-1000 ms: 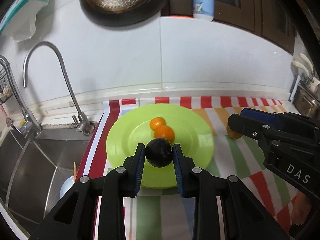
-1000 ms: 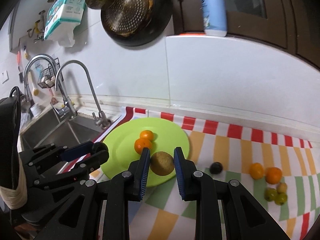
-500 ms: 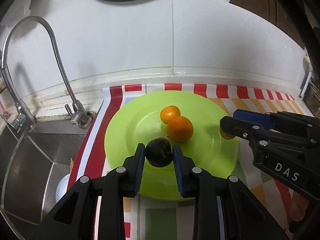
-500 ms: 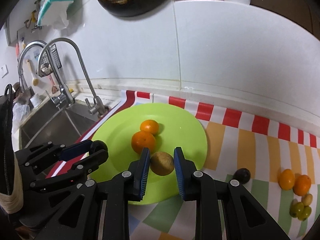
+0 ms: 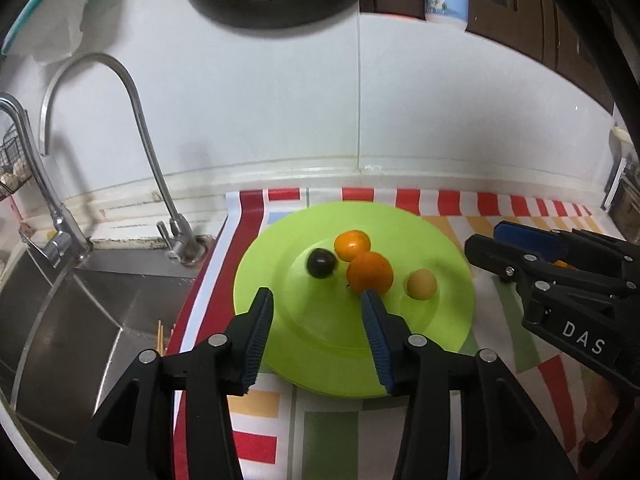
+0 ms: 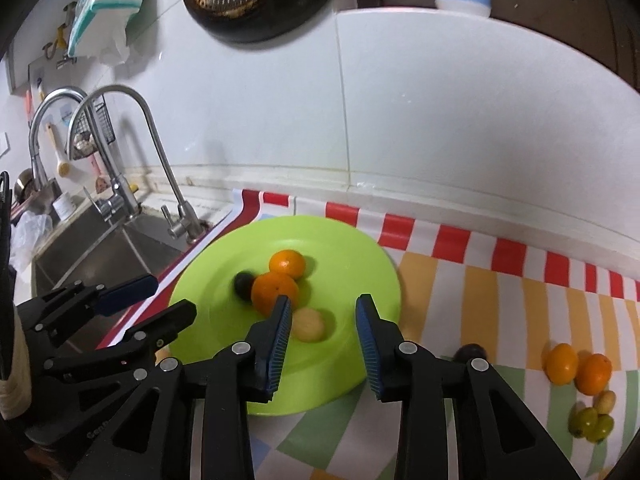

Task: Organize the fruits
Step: 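Open the left tool over the plate while the right tool releases its fruit, then lift both open tools away from the plate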

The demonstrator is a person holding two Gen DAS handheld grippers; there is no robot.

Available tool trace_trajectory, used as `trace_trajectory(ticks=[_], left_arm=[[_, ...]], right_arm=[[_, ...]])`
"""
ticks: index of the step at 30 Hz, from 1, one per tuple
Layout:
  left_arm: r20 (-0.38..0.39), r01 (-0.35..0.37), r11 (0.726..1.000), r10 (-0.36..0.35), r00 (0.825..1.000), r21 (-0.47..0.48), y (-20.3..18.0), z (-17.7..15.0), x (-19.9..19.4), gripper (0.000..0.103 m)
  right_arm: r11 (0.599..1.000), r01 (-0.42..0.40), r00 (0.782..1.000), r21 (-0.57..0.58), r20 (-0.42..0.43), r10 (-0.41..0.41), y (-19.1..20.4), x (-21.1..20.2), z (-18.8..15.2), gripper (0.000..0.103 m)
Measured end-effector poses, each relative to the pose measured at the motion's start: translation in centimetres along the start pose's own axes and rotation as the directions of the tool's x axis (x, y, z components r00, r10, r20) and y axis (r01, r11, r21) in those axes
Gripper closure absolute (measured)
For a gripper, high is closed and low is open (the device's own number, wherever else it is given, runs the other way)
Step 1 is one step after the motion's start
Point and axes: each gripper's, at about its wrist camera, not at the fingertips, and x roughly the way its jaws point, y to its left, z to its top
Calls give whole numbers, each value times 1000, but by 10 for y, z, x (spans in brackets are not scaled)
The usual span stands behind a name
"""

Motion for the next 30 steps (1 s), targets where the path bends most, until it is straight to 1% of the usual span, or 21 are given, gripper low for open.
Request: trace_trajectory(ticks=[3, 5, 6, 7, 11, 12, 15, 17, 20, 25, 27, 30], left_arm=[[25, -5, 1000, 5, 1000, 2, -4, 2, -14, 52], [38, -4, 1000, 3, 999, 4, -7, 3, -23, 49], [45, -2, 1000, 2, 999, 5, -9, 2, -26, 48], [51, -1, 1000, 1, 999, 6, -11, 2, -31, 47], [79, 7, 1000, -8, 997, 21, -20, 3, -47, 42], [87, 7, 1000, -9, 996, 28, -23, 3, -51, 39], [110, 8, 999, -13, 994, 45, -31, 3, -64, 36], [127, 9, 999, -16, 992, 52, -36, 2, -72, 33], [143, 17, 998, -25, 989, 61, -43, 2, -82, 31], [161, 24, 996, -37, 986, 80, -56, -1, -95, 28], [168, 32, 996, -46, 985, 85, -62, -2, -101, 24], [176, 46, 995, -62, 982, 93, -72, -4, -107, 22]], right_arm=[[1000, 20, 1000, -6, 22, -19, 0, -17, 0, 69], [999, 37, 999, -1, 34, -37, -2, -28, -1, 62], [999, 44, 998, 3, 40, -44, -3, -34, -1, 57], [999, 47, 998, 5, 44, -48, -4, -37, -2, 56], [997, 73, 995, 15, 61, -74, -9, -58, -4, 55], [996, 87, 994, 16, 67, -87, -10, -65, -5, 55], [994, 104, 991, 26, 76, -106, -13, -80, -8, 54], [992, 120, 989, 27, 86, -121, -14, -90, -11, 46], [988, 153, 983, 36, 96, -156, -18, -104, -16, 41], [976, 208, 971, 66, 106, -214, -28, -126, -25, 40], [971, 227, 967, 77, 104, -234, -34, -135, -31, 40], [965, 245, 962, 94, 102, -254, -41, -145, -38, 40]])
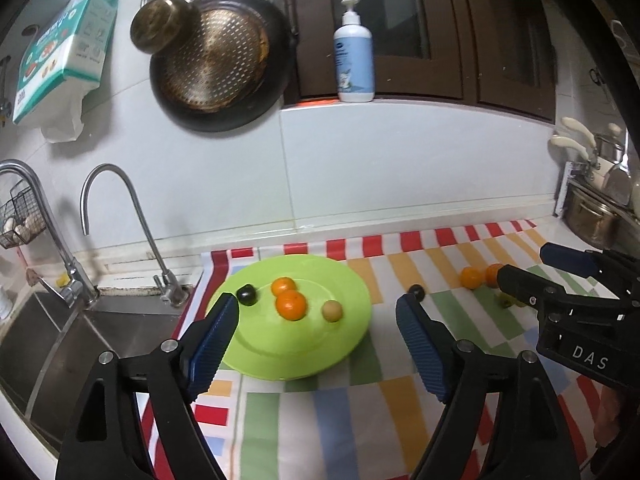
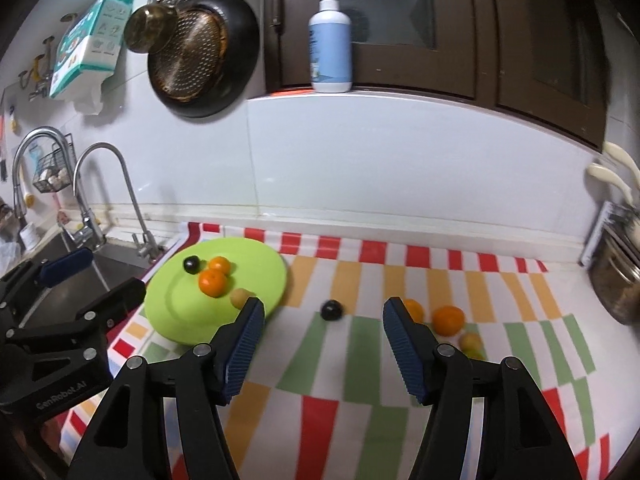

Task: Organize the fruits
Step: 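Lift both open tools away from the plate, then move both open tools toward the remaining fruits on the cloth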

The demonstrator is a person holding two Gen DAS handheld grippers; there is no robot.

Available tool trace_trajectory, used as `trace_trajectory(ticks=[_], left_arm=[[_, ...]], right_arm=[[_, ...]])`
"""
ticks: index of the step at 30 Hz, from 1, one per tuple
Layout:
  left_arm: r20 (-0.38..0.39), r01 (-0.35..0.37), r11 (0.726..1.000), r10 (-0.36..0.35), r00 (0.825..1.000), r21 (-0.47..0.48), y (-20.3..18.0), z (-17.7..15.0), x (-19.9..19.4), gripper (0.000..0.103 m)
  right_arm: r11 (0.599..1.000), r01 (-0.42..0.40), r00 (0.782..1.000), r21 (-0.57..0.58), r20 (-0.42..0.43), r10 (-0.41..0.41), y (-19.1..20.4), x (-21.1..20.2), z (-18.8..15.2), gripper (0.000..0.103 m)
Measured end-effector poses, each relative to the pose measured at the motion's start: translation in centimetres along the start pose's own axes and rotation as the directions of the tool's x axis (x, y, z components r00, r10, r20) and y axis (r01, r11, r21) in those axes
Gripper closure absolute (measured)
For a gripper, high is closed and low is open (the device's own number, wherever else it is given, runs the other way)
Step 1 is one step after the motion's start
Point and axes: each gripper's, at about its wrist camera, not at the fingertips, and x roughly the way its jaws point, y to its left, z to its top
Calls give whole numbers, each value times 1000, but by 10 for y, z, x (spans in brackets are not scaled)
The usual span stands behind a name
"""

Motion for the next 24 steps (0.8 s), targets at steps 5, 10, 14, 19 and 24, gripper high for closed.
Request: trace_trajectory(ticks=[5, 10, 14, 19, 24], left_arm=[[13, 17, 1000, -17, 1000, 11, -14, -1, -8, 21], [34, 26, 999, -27, 999, 26, -25, 0, -13, 20], [48, 40, 999, -41, 998, 32, -32, 3, -13, 20], [50, 71, 996, -73, 996, 53, -43, 7, -4, 20], [36, 93, 993, -96, 995, 75, -51, 8, 11, 20]], right_arm=[[1000, 23, 1000, 15, 2, -23, -15, -15, -10, 40], [996, 87, 996, 37, 21, -87, -29, -30, -19, 40], [988, 139, 990, 62, 28, -141, -40, -37, -20, 40], [976, 193, 980, 101, 18, -196, -57, -39, -21, 40], [962, 235, 971, 138, 3, -238, -72, -33, -22, 40]])
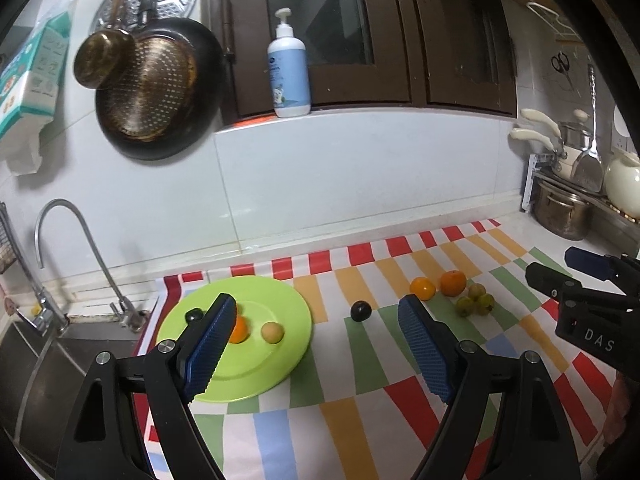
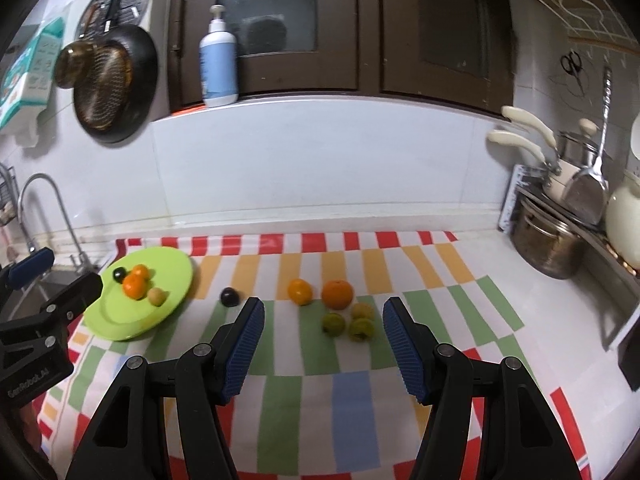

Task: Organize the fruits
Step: 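Move both open tools toward the remaining fruits on the cloth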

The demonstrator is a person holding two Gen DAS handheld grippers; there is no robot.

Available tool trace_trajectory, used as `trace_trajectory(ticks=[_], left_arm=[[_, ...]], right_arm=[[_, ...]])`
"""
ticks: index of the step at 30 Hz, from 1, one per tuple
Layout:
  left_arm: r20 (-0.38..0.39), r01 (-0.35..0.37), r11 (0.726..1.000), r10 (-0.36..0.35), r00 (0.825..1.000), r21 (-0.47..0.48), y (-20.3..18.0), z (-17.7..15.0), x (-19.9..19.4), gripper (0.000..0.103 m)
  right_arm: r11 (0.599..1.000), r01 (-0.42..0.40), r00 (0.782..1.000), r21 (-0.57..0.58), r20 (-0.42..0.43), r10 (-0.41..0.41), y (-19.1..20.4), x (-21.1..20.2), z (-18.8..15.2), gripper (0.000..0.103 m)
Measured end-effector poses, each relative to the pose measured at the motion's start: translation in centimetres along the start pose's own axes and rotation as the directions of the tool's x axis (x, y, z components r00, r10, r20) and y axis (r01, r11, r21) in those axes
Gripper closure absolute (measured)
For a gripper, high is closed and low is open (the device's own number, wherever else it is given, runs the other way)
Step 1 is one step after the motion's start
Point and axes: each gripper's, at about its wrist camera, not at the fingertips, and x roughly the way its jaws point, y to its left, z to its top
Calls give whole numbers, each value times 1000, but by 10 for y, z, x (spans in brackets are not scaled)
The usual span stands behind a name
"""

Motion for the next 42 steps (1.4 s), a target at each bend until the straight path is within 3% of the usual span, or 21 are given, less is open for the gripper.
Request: trace_trajectory(ticks=[5, 14, 23, 42], left_arm=[[-21, 12, 1000, -11, 1000, 25, -5, -3, 19, 21], [-66, 47, 996, -42, 997, 79, -15, -11, 55, 36], [-122, 79, 992, -66, 990, 100, -22, -18, 94, 44], [-218, 127, 984, -98, 971, 122, -35, -24, 160, 57]], right_arm=[[999, 45, 999, 20, -27, -44, -6, 14, -4, 41], [996, 89, 990, 32, -111, -85, -15, 44, -19, 53], [995, 89, 980, 39, -180, -81, -21, 80, -29, 62], [994, 75, 973, 76, -224, -56, -31, 133, -31, 69]])
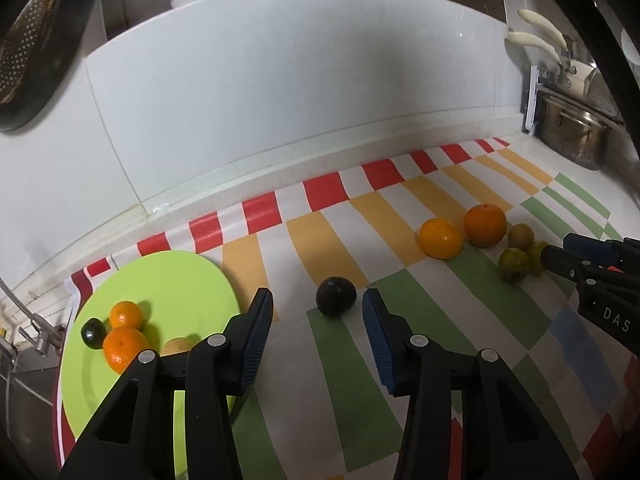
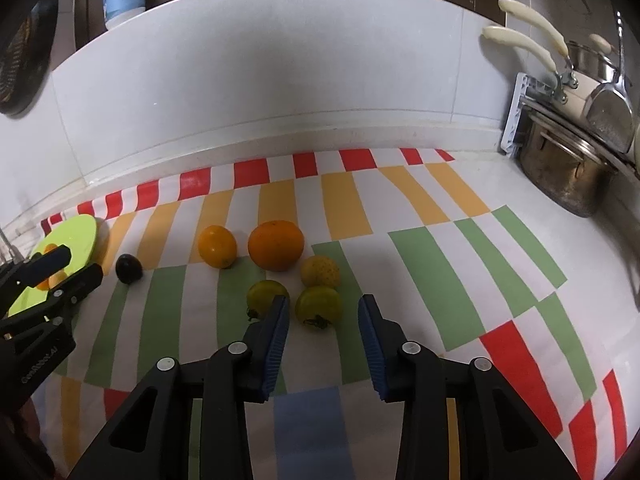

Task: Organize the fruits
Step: 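Move both open tools toward the remaining fruits on the cloth, then grasp a dark plum with the left tool while the right tool grasps a yellow-green fruit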

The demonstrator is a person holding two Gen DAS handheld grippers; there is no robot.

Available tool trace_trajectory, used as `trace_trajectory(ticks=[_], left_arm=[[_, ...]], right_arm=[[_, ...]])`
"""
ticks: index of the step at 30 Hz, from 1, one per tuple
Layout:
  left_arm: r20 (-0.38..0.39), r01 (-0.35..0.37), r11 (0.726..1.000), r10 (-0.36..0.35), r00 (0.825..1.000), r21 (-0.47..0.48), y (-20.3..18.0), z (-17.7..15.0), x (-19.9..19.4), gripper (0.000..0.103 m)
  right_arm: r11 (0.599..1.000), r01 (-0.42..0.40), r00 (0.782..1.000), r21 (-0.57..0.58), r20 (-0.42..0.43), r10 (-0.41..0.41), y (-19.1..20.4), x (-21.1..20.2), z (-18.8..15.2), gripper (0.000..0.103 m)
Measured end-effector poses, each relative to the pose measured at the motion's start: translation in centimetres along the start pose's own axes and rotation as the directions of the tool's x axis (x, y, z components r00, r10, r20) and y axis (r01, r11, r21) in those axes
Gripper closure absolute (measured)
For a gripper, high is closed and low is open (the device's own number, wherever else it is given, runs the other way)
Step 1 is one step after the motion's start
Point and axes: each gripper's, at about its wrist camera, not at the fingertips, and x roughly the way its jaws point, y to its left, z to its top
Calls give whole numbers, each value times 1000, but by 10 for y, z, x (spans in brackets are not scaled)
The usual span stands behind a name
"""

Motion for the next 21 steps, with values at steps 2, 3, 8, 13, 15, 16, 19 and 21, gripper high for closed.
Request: trace_trajectory(ticks=[2, 3, 8, 13, 15, 16, 19, 21], left_arm=[[-8, 2, 1000, -2, 1000, 4, -1, 1, 5, 57], [-10, 3, 1000, -3, 1000, 6, -1, 1, 7, 58], [-31, 10, 1000, -10, 999, 16, -3, 5, 18, 65], [-72, 31, 999, -30, 997, 23, -5, 6, 28, 68], [-83, 37, 999, -35, 996, 18, -4, 7, 31, 71], [-89, 38, 999, -36, 995, 18, -4, 8, 33, 71], [-107, 45, 999, -43, 993, 15, -4, 9, 38, 76], [-104, 44, 999, -43, 994, 11, -4, 11, 39, 76]], right_arm=[[1000, 0, 1000, 2, -4, 0, -1, 3, 0, 69], [1000, -3, 1000, 5, -7, 3, -1, 4, 0, 69], [1000, -3, 1000, 5, -19, 3, -2, 10, 0, 69], [1000, -8, 1000, 8, -30, 9, -2, 13, -1, 71], [1000, -8, 999, 9, -33, 8, -3, 14, -1, 71], [1000, -8, 999, 10, -35, 9, -3, 15, -1, 71], [1000, -9, 999, 16, -41, 10, -3, 17, -1, 73], [1000, -8, 999, 14, -40, 8, -2, 18, -1, 73]])
